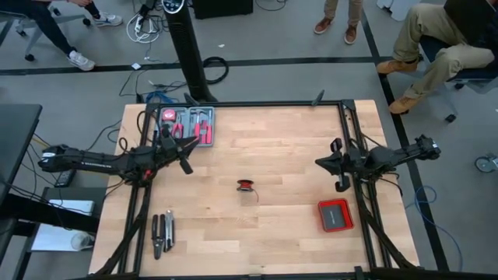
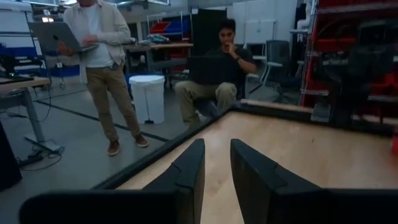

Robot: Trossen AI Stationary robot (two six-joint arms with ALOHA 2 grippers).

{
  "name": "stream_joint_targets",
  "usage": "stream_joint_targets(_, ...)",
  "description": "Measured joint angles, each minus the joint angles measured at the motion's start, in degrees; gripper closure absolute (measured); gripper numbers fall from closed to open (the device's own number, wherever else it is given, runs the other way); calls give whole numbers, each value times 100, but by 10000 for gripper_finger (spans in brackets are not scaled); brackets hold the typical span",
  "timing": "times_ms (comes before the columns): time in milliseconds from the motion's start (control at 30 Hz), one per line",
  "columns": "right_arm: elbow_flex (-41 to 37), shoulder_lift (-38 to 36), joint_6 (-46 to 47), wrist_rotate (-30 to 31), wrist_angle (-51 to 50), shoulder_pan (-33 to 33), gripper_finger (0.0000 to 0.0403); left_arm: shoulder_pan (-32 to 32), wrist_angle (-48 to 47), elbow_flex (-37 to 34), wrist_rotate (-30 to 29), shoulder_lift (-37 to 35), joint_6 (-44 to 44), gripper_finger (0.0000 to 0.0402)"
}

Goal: Coil cords
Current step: Return to Home Position

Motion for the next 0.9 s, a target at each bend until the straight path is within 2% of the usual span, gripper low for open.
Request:
stream_joint_targets(200, 0, 0, 0, -1, -801, 0, 390, 0, -46, -533, 0, -665, 0, 321)
stream_joint_targets(267, -2, 1, -2, -3, -1011, 0, 390, 0, -354, -555, -2, -910, -6, 321)
stream_joint_targets(467, -2, 42, -2, -9, -1028, 0, 391, 0, -1215, -555, 0, -1614, -3, 321)
stream_joint_targets(800, -6, 42, -2, -9, -1022, 0, 390, 0, -2107, -557, 0, -2990, -4, 321)
stream_joint_targets(900, -7, 51, -2, -8, -1037, 0, 390, 0, -2170, -557, -10, -2994, -4, 321)
